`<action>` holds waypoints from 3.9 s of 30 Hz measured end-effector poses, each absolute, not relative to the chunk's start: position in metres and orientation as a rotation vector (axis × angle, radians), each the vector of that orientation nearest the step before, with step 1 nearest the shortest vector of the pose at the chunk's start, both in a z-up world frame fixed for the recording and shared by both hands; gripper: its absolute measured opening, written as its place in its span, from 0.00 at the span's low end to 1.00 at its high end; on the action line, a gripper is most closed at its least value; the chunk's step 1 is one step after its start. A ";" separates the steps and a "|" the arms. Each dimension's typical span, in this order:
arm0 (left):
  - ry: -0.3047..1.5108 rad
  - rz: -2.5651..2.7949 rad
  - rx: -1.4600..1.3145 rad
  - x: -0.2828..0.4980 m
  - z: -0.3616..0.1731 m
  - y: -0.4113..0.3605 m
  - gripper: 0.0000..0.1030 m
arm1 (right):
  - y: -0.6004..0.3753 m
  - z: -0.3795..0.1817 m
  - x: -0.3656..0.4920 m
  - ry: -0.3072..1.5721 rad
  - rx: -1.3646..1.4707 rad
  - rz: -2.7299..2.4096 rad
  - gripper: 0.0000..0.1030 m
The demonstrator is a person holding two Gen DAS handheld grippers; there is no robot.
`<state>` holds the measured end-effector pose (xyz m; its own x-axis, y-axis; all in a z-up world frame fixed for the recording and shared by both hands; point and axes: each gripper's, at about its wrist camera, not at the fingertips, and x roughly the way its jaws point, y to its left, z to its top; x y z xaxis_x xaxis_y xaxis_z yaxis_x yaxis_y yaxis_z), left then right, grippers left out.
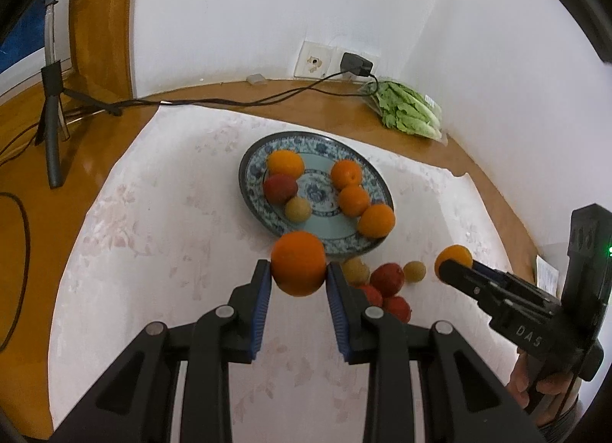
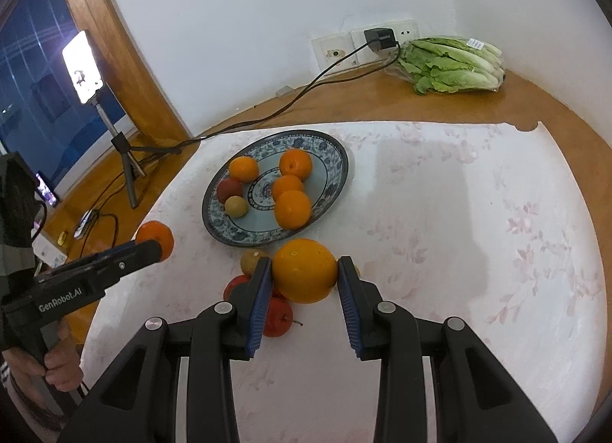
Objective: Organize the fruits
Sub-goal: 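Carry both held oranges over the plate, then open both tools to release the oranges onto the plate, then move both open tools back to the remaining fruits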
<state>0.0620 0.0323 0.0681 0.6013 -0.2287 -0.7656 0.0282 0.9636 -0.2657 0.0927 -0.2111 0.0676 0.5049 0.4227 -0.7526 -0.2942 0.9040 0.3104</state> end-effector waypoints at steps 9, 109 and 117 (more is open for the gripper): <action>0.928 -0.157 -0.240 0.083 0.062 0.030 0.30 | -0.207 0.069 0.113 0.951 0.112 0.433 0.34; 1.015 -0.300 -0.182 0.062 0.027 -0.027 0.46 | -0.227 0.060 0.066 0.920 0.133 0.360 0.44; 1.014 -0.296 -0.184 0.061 0.020 -0.029 0.46 | -0.240 0.056 0.062 0.929 0.164 0.334 0.44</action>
<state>0.0612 -0.0287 0.0203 0.4938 -0.3269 -0.8058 0.1579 0.9449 -0.2866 0.0619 -0.2402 0.0556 0.5521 0.3513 -0.7562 -0.2111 0.9362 0.2809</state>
